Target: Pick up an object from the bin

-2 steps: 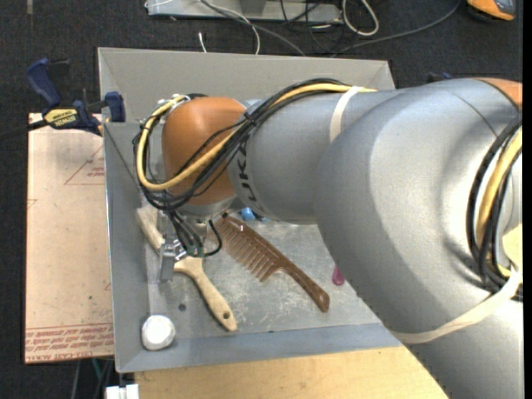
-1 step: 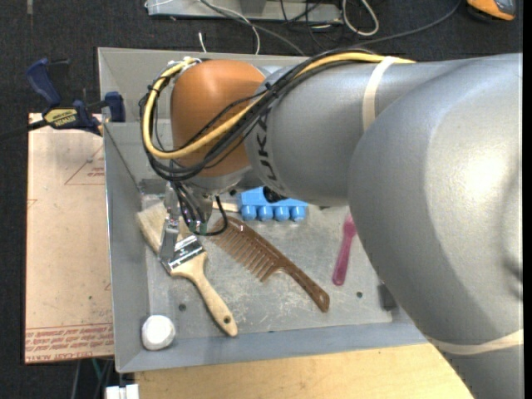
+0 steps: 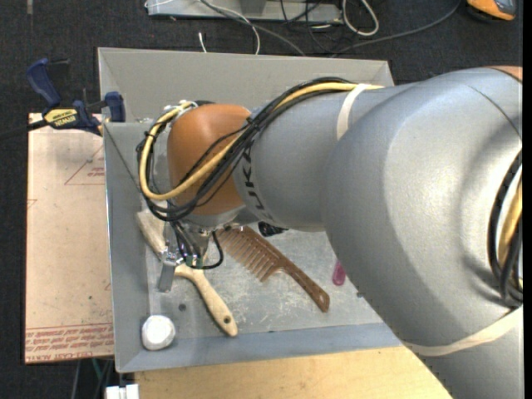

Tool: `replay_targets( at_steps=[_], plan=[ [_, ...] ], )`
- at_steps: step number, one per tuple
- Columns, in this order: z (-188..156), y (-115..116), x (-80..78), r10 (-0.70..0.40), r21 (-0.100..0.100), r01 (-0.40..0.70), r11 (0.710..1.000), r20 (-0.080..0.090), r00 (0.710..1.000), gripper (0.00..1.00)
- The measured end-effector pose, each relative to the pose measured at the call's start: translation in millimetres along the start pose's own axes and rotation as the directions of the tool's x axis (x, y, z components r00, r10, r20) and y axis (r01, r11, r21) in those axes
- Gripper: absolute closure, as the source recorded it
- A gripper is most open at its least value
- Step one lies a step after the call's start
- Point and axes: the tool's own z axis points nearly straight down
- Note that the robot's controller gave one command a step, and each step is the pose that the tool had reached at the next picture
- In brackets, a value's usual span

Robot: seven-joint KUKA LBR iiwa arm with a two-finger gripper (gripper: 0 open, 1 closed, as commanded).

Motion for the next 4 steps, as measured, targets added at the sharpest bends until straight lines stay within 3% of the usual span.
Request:
replay_targets(
  at_steps=[1, 2, 3, 4],
  plan=[
    [29, 4, -11.6, 0.357, -0.012, -0.357, 0.934, 0.014, 0.934, 0.00],
    [28, 3, 0.1, 0.245, -0.007, -0.245, 0.970, 0.007, 0.970, 1.00],
    [28, 2, 1.4, 0.233, -0.005, -0.233, 0.973, 0.006, 0.973, 1.00],
    [-5, 1, 3.7, 0.234, 0.001, -0.234, 0.972, -0.001, 0.972, 1.00]
  ],
)
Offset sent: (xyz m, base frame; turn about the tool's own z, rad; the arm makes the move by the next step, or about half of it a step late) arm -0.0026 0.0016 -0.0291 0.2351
